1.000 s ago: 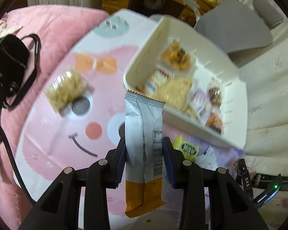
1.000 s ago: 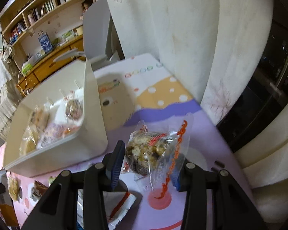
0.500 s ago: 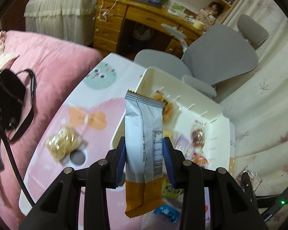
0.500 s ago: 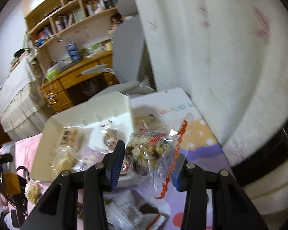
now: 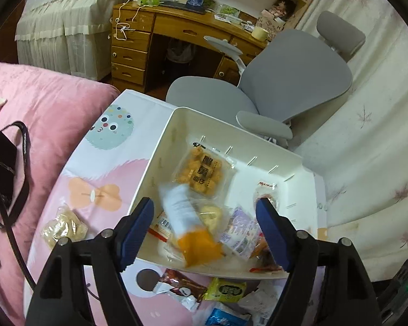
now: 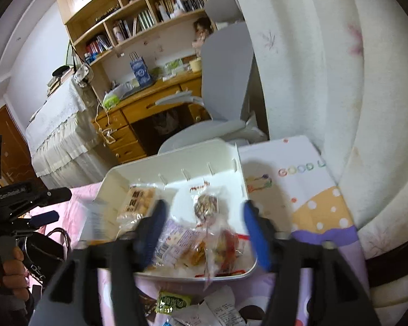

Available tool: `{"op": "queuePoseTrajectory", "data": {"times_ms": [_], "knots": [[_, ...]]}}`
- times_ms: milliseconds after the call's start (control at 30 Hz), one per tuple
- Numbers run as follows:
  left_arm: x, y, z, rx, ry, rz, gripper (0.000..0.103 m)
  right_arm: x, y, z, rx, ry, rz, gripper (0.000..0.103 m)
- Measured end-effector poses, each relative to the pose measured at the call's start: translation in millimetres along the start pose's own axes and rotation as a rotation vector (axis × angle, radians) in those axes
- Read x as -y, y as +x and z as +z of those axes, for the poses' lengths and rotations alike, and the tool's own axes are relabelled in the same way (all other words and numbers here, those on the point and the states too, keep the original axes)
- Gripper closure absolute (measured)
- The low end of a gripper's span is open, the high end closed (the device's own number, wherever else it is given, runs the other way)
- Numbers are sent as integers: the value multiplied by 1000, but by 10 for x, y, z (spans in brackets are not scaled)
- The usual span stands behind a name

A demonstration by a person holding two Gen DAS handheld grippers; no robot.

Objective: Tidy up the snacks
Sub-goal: 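Carry the nut packet and bar packet over the white tray, then open both grippers to drop the nut packet and bar into the tray, then move the left gripper to the clear puff bag while the right moves to the white bread packet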

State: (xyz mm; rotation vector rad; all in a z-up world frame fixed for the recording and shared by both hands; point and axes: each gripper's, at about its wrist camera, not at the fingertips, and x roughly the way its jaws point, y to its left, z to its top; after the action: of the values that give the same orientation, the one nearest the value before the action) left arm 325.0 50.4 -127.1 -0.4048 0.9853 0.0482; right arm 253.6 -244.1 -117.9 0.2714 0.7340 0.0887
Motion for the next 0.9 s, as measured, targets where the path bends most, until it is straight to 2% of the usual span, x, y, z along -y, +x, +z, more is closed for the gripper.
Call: {"op": "queuePoseTrajectory", "data": {"times_ms": [233, 433, 700, 900], "knots": [[-50, 11, -16, -30, 12, 26, 27, 75, 68, -60, -32, 20, -6, 33], [-224, -11, -152, -55, 18, 36, 27, 87, 122, -153, -79, 16, -17, 33], [-690, -215, -356, -59, -1, 36, 27, 71, 78, -408, -124, -14, -47, 32], [-1074, -309, -451, -64, 28, 55, 27, 85, 19, -666, -167, -68, -69, 31]]}}
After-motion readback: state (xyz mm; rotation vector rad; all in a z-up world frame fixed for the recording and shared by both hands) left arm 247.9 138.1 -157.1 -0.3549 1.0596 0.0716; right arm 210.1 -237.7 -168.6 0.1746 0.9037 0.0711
